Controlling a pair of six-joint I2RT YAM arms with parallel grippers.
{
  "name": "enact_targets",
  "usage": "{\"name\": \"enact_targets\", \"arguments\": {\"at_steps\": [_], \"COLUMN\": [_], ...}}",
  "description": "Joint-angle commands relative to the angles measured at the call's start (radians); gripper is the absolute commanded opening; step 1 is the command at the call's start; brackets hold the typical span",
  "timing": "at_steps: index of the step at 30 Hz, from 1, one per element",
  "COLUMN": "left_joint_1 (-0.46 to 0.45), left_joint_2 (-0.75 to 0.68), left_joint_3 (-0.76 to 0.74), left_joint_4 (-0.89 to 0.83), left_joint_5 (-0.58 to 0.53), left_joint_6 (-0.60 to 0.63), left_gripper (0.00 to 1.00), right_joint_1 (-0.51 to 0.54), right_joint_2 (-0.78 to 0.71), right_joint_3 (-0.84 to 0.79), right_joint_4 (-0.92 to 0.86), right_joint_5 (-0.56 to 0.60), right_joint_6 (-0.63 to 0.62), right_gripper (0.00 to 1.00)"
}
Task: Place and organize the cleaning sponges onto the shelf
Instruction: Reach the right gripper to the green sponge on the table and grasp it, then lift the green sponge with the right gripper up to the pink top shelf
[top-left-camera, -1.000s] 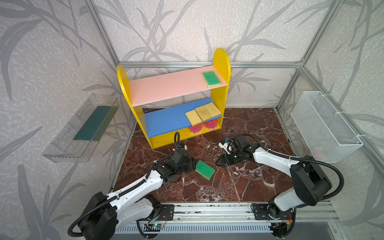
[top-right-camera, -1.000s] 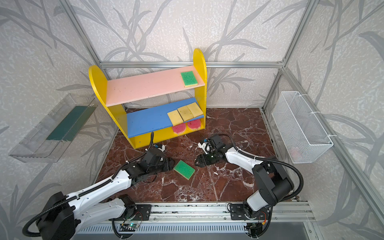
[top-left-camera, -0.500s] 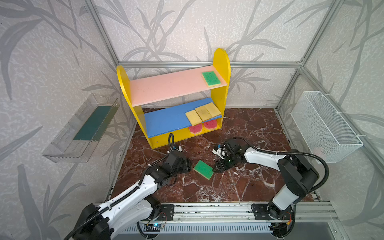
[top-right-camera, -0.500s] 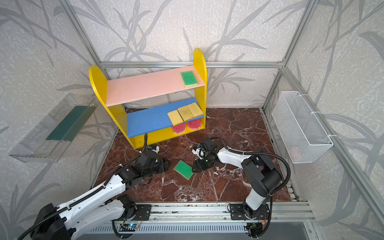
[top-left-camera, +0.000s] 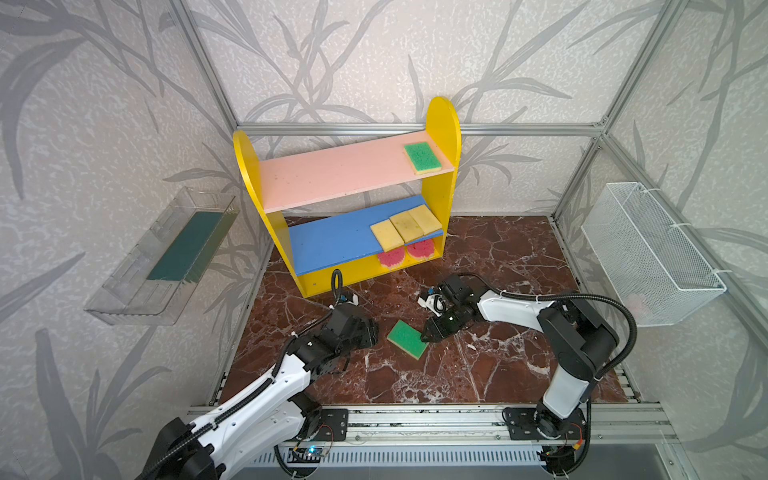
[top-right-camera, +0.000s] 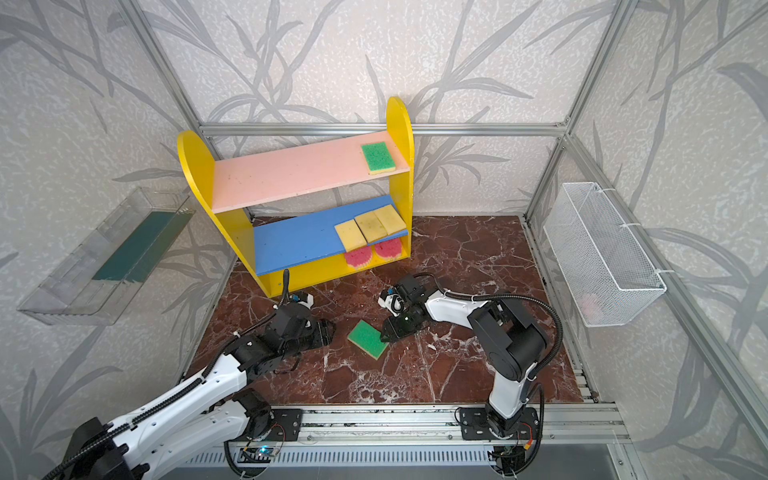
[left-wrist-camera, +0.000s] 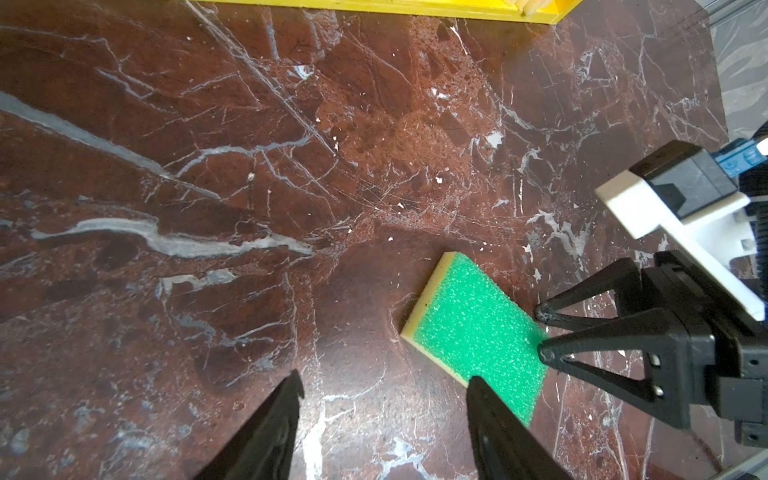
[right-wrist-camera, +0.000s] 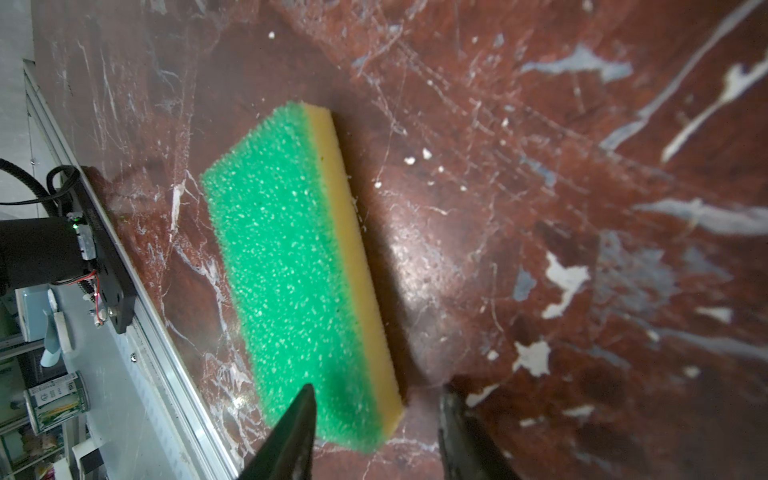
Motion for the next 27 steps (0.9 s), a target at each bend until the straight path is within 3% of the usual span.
{"name": "enact_targets", "arguments": {"at_steps": [1, 10, 17, 27], "left_joint_1": [0.008, 0.016, 0.018, 0.02], "left_joint_2": [-0.019, -0.044, -0.084, -0.227], "left_joint_3": [-0.007, -0.005, 0.007, 0.05], "left_joint_4": [-0.033, -0.052, -0.088, -0.195], "left_joint_5": [-0.013, -0.007, -0.001, -0.004], "left_joint_6": [0.009, 0.006, -0.005, -0.026], "left_gripper": [0.65, 0.66, 0.66, 0.66], "right_joint_1": [0.013, 0.032, 0.032, 0.032], "right_joint_2": [0.024, -0.022, -0.152, -0.482], "right_joint_3": [0.012, -0.031, -0.04, 0.014], "right_joint_4": [-0.016, 0.001, -0.014, -0.125], "right_joint_5": [0.007, 0.0, 0.036, 0.116], "right_joint_6": [0.005, 0.035, 0.064, 0.07], "right_gripper": [0.38, 0.15, 0.01, 0.0]}}
